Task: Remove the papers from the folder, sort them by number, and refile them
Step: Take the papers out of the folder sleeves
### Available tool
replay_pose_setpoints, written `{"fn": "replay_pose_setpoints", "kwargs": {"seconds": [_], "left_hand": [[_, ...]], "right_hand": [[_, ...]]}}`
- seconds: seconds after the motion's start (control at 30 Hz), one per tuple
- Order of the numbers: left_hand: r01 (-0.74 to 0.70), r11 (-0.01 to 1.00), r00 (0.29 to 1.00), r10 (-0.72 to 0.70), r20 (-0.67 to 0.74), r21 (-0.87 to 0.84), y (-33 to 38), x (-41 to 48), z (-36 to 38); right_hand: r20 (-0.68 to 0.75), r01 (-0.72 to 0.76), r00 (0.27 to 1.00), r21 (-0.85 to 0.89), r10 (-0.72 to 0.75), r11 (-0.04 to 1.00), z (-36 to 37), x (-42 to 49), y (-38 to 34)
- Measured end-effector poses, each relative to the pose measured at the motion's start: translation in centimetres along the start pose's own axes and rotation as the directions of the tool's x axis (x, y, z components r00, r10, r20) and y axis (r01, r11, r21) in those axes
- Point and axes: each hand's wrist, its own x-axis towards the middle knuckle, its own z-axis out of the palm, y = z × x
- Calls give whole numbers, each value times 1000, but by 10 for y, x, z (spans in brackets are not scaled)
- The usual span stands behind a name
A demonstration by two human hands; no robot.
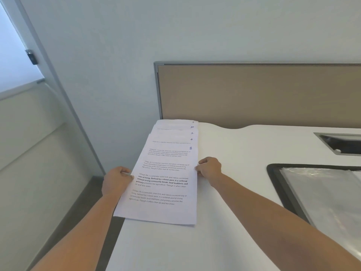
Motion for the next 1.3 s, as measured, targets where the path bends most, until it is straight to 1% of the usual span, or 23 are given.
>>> {"fn": "replay_pose_setpoints", "kwargs": {"seconds": [0.1, 0.17, 0.37, 0.5, 0.6, 0.73, 0.87, 0.97, 1.03, 1.1, 1.2, 1.3], "left_hand": [[72, 997, 997, -72, 20, -13, -3, 3, 3], [94, 995, 995, -93, 19, -33, -3, 6, 5], [70, 997, 998, -70, -4, -41, 0, 12, 10], [84, 996, 995, -85, -44, -22, -1, 12, 12], [81, 997, 995, -82, -61, -19, -1, 8, 13], [59, 998, 996, -60, -73, -20, 5, -1, 14], [42, 998, 997, -45, -62, -52, 14, -15, 18], [26, 996, 1000, -27, -14, -89, 23, -31, 27], [3, 995, 1000, -1, 23, -99, 33, -46, 35], [-19, 994, 998, 25, 54, -110, 44, -64, 46], [-20, 990, 994, 35, 101, -142, 60, -98, 64], [-47, 986, 985, 73, 159, -161, 73, -134, 85]], "right_hand": [[-16, 3, 1000, 13, -3, 1000, 1, 3, 3], [-40, 3, 999, 31, -1, 1000, 2, 4, 4], [-81, 30, 996, 50, -26, 998, 5, 8, 6], [-98, 37, 995, 69, -30, 997, 4, 10, 9], [-90, 47, 995, 83, -39, 995, 4, 12, 12], [-77, 76, 994, 58, -72, 995, -1, 5, 17], [-10, 197, 980, -40, -198, 980, -12, -10, 30], [36, 242, 970, -49, -241, 969, -24, -20, 41], [57, 268, 963, -84, -264, 960, -35, -26, 48], [77, 327, 945, -145, -319, 934, -50, -32, 53], [148, 448, 894, -330, -424, 831, -77, -44, 60], [207, 506, 857, -514, -472, 693, -109, -54, 66]]}}
